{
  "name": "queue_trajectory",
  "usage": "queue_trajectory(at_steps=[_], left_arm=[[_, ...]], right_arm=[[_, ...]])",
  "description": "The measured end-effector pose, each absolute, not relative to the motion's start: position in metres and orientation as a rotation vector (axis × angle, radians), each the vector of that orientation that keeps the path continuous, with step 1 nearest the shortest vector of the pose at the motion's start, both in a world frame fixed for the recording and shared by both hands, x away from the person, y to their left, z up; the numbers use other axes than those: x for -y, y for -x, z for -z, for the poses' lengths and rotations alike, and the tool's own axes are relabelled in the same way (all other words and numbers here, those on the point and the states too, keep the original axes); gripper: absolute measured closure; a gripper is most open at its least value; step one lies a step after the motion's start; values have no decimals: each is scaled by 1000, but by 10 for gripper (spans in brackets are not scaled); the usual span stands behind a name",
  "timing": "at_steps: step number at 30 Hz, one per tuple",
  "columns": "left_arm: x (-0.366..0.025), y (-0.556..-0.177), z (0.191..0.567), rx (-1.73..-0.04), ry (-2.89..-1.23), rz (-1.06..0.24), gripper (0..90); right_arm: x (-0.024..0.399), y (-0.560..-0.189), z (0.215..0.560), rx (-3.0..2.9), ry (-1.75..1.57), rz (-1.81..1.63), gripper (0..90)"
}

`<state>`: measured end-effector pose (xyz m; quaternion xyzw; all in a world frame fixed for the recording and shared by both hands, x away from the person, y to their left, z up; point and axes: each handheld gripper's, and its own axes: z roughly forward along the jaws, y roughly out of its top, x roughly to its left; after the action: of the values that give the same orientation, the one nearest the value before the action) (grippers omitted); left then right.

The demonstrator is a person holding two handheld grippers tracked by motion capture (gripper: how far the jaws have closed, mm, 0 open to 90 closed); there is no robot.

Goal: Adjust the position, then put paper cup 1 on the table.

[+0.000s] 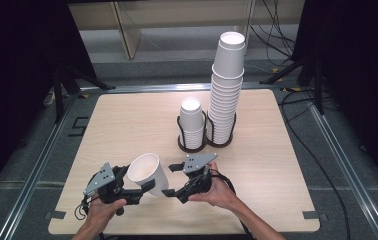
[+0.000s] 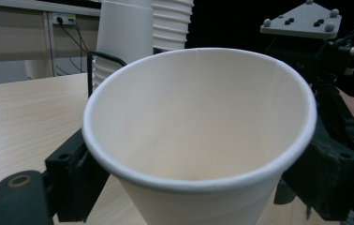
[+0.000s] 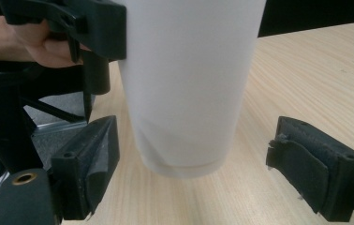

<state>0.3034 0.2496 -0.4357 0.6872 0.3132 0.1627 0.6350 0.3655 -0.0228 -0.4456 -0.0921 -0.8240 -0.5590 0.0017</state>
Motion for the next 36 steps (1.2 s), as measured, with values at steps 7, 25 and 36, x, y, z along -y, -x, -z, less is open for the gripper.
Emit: queue_trajectory(at_steps=[7, 25, 36], left_arm=[[-250, -305, 437, -765, -1669, -568, 153], [-275, -332, 438, -891, -1649, -735, 151], [-296, -369, 445, -987, -1620, -765, 147]], right_arm=[[38, -368, 445, 2677, 367, 1725, 177], [85, -359, 443, 2756, 531, 1731, 192], [112, -358, 443, 2783, 622, 1729, 190]])
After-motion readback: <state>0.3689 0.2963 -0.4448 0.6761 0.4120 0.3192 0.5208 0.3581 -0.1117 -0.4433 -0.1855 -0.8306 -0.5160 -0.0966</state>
